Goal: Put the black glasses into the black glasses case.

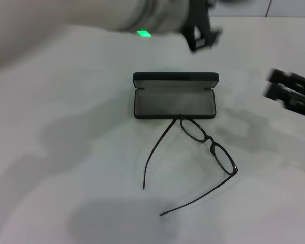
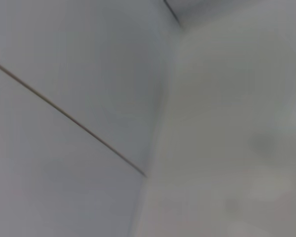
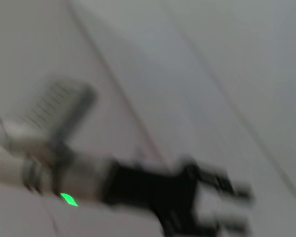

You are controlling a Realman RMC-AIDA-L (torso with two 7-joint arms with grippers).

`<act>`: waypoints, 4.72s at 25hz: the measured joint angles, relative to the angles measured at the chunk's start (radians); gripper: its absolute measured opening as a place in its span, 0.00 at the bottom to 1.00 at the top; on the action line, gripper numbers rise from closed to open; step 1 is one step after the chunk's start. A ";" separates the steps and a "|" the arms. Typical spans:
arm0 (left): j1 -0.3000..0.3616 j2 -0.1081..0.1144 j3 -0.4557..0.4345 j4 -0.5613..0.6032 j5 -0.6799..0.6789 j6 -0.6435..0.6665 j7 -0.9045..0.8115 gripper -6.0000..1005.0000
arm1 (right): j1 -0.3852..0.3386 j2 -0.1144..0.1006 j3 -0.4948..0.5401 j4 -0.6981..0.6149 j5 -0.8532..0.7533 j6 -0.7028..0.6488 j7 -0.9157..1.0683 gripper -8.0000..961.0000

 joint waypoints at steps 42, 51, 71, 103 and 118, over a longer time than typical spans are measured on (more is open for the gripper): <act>0.332 0.029 -0.944 -1.025 -1.475 0.550 1.101 0.08 | 0.561 0.169 0.063 -0.497 -1.626 0.272 1.403 0.66; 0.342 0.031 -0.945 -1.065 -1.477 0.551 1.129 0.08 | 0.564 0.169 0.042 -0.505 -1.611 0.276 1.404 0.53; 0.342 0.044 -0.957 -1.109 -1.489 0.565 1.146 0.07 | 0.229 0.163 -0.008 -0.961 -1.579 0.340 1.167 0.13; 0.083 0.009 -0.807 -1.326 -1.456 0.702 1.260 0.04 | 0.042 0.165 0.327 -0.738 -0.772 0.186 0.346 0.13; 0.056 0.005 -0.802 -1.391 -1.442 0.644 1.292 0.05 | 0.046 0.166 0.324 -0.684 -0.695 0.124 0.310 0.13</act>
